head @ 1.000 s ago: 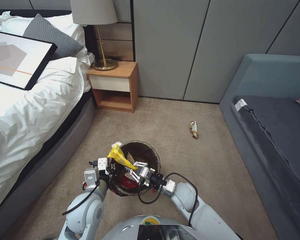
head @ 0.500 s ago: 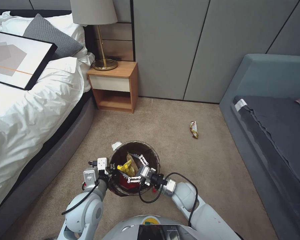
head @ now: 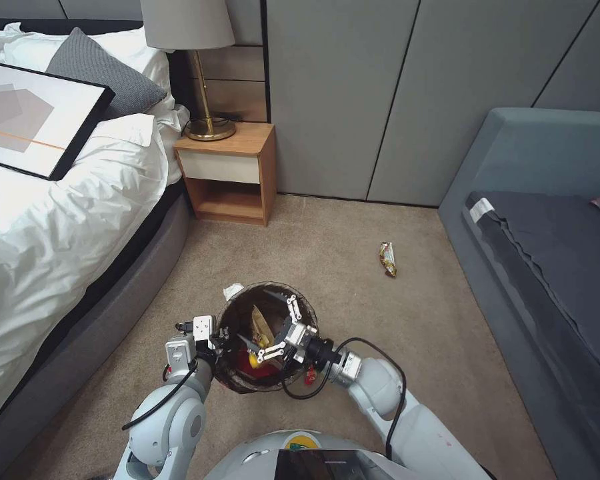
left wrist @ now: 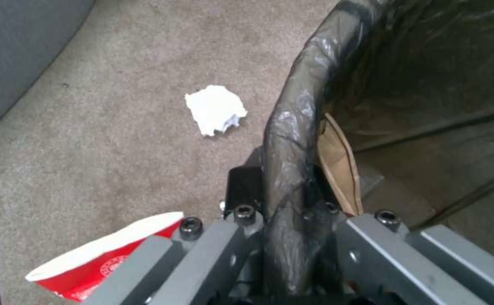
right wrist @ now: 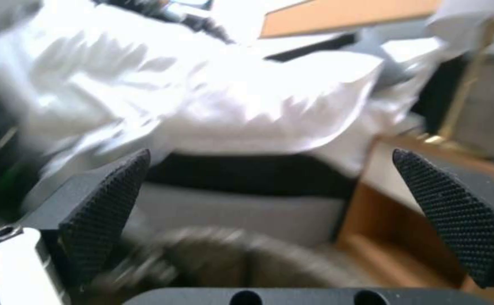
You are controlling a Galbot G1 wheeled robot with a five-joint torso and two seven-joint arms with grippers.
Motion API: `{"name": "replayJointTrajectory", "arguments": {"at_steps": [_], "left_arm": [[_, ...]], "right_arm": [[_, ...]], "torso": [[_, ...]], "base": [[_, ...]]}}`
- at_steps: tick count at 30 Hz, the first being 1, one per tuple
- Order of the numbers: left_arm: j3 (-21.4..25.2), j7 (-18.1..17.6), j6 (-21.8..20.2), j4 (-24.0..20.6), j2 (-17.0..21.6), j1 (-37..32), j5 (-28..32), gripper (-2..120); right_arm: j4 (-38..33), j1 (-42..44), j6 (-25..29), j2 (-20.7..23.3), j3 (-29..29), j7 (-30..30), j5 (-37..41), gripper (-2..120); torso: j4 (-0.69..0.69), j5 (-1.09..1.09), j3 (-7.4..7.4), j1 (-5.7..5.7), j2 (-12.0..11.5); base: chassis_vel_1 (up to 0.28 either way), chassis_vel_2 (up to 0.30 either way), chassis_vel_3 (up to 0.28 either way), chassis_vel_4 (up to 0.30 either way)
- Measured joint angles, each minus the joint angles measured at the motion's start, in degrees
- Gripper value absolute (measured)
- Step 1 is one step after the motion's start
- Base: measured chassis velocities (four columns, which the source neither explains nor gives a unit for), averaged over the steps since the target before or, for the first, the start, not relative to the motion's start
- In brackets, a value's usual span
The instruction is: Pick up the trash bin, then pick up the garbage from the floor and place it into the trash bin.
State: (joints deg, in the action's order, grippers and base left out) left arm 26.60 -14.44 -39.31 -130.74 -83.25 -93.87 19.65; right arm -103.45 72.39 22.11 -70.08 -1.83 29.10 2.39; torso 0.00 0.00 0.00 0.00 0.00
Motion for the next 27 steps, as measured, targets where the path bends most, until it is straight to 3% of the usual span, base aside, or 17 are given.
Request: {"name": "replayJointTrajectory", "arguments": {"at_steps": [4,6,9,13,18,27], "left_arm": [[0.41,-0.10,-0.02,0.05,0.02,0.05,0.15,3],[0.74,-0.22,-0.03,0.06,0.20,-0.04,0.55,3],[0.79,-0.37,-0.04,-0.03,0.23,-0.12,0.84,3],[0.93,-0.55,-0.10,-0.41,0.22,-0.13,1.39,3],[1.78,-0.95,-0.29,-0.98,0.62,-0.35,2.78,3],[2.82,-2.10,-0.72,-1.89,0.86,-0.54,5.02,3]], "right_arm": [[-5.34,0.45,-0.91,0.58,-2.42,-1.91,2.66,100],[-10.75,0.55,-2.63,0.68,-7.11,-6.21,6.16,100],[-13.54,-0.26,-4.24,0.68,-11.21,-11.38,9.02,100],[-11.61,-2.15,-5.79,0.33,-15.93,-15.31,10.04,100],[-7.11,-1.81,-9.70,0.63,-19.06,-20.09,5.57,100],[-1.76,0.18,-19.44,0.58,-18.38,-25.78,-1.34,100]], "torso": [[0.00,0.00,0.00,0.00,0.00],[0.00,0.00,0.00,0.00,0.00],[0.00,0.00,0.00,0.00,0.00],[0.00,0.00,0.00,0.00,0.00],[0.00,0.01,0.00,0.00,0.00],[0.00,0.00,0.00,0.00,0.00]], "base": [[0.000,0.000,0.000,0.000],[0.000,0.000,0.000,0.000],[0.000,0.000,0.000,0.000],[0.000,0.000,0.000,0.000],[0.000,0.000,0.000,0.000],[0.000,0.000,0.000,0.000]]}}
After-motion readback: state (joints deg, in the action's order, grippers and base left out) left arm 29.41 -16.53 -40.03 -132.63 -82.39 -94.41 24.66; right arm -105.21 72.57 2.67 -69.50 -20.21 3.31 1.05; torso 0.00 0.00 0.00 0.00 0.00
